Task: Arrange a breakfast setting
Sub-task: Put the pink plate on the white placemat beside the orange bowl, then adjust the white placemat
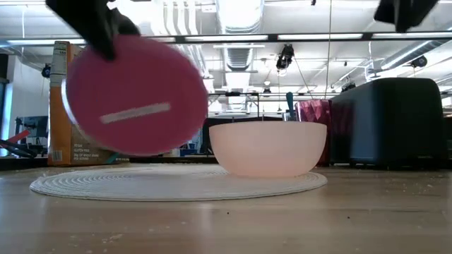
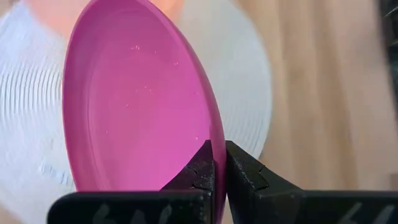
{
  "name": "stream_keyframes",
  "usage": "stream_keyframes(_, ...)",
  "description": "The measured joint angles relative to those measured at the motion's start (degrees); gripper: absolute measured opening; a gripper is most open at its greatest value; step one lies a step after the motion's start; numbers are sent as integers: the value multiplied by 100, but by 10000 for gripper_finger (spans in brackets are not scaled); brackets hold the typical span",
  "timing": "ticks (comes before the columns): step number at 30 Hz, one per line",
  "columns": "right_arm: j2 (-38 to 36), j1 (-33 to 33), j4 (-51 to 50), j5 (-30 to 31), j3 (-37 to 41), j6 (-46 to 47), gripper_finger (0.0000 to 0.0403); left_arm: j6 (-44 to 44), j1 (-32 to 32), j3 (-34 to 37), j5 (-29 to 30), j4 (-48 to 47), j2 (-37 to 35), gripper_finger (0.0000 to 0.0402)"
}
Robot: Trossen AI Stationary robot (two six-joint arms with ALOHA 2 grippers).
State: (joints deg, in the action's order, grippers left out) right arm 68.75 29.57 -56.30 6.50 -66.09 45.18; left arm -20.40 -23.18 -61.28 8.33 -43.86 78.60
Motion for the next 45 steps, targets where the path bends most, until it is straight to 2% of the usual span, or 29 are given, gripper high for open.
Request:
stream_keyframes(5,0,-77,-59,171,550,591,162,-63,0,2,27,-367,125,2)
stream_keyframes(17,0,-223,-37,168,1643,1467,162,198,4,17,247,-360,900,5)
stream_keyframes(24,0,-223,-18,164,1727,1640,162,210,2,17,261,-340,1434,9)
stream_keyframes(28,0,-223,38,163,1707,1687,162,287,4,20,183,-345,1648,28)
stream_keyframes(38,0,-223,127,91,1707,1797,162,325,4,24,121,-357,1673,87)
stream_keyframes(45,0,-223,142,80,1707,1805,162,334,4,24,89,-378,1613,104)
